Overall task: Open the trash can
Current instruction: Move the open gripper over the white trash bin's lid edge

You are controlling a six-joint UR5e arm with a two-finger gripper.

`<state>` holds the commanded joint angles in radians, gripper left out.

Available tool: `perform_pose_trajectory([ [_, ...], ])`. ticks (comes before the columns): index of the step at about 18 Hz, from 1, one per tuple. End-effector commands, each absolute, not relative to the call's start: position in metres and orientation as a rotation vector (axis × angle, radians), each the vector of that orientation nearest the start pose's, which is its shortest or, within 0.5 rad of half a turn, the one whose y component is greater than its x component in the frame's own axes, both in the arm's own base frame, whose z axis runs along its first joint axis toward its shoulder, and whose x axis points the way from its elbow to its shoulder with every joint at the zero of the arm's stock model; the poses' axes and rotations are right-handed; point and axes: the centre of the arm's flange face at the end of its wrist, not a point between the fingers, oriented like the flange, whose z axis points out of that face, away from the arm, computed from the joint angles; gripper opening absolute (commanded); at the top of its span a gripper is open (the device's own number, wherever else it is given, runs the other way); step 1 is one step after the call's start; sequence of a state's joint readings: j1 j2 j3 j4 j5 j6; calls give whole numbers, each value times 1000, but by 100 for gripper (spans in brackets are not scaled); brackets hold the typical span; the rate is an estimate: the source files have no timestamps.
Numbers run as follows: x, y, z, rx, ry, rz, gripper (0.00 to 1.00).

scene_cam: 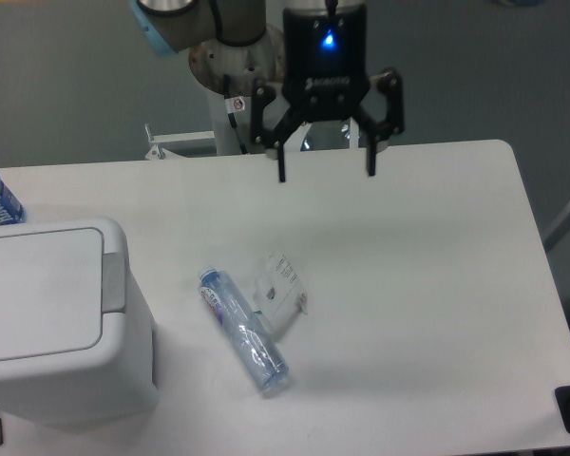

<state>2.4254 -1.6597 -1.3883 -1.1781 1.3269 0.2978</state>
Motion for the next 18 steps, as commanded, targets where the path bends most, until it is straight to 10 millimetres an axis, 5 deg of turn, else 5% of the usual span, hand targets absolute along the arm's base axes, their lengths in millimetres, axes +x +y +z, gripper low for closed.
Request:
perform_pose_trajectory([
  [10,-285,546,534,-2554,-728,-122,100],
  [18,-251,576,518,-2555,-769,-194,100],
])
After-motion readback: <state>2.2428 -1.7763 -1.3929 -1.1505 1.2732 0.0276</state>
